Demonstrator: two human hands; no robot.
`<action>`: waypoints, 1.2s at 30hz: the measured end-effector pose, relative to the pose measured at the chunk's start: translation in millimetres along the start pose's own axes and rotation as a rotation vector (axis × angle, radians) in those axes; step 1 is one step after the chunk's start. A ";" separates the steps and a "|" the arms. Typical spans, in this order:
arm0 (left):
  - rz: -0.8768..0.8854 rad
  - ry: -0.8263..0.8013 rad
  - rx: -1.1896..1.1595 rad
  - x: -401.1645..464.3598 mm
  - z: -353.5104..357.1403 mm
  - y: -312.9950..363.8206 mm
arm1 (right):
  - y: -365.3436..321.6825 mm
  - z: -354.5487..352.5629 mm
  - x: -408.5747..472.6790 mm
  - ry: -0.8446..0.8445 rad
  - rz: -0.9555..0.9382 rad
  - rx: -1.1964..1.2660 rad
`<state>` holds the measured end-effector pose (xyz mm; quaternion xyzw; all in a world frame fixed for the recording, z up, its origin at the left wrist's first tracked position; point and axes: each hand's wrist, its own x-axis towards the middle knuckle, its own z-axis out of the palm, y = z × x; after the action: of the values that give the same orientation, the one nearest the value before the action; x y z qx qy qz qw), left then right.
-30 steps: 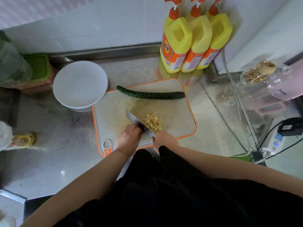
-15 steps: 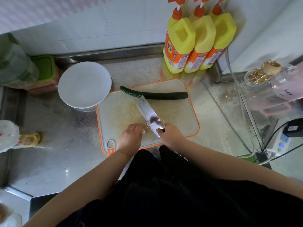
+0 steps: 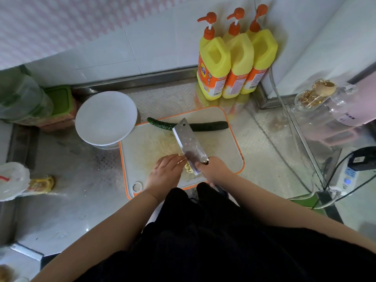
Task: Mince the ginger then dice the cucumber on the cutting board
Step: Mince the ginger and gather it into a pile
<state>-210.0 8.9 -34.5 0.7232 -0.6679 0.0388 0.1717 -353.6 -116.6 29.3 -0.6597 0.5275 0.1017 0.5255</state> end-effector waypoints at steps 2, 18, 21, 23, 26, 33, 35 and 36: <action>-0.067 -0.034 -0.047 5.9 -3.5 -0.7 | 0.6 -3.7 -0.1 0.066 -0.039 0.041; -0.545 0.222 -0.256 6.2 -41.9 -18.6 | 16.9 1.3 6.1 -0.109 -0.296 -0.645; -0.523 0.273 -0.247 9.0 -41.3 -21.0 | 15.0 7.3 8.2 -0.173 -0.324 -0.682; -0.498 0.266 -0.233 9.7 -39.3 -22.5 | 16.2 8.0 10.1 -0.169 -0.312 -0.664; -0.490 0.240 -0.218 7.8 -36.4 -23.3 | 20.7 3.0 14.0 -0.116 -0.266 -0.597; -0.454 0.218 -0.178 5.4 -32.3 -25.4 | 34.9 -18.3 23.9 0.094 -0.124 -0.414; -0.447 0.206 -0.173 5.8 -31.4 -25.4 | 37.6 -23.7 25.2 0.139 -0.072 -0.355; -0.445 0.202 -0.171 5.8 -30.9 -25.0 | 38.8 -27.4 25.2 0.157 -0.049 -0.327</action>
<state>-179.6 13.9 -8.7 0.8276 -0.4728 0.0157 0.3022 -385.6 -149.2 1.0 -0.7551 0.5269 0.1216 0.3707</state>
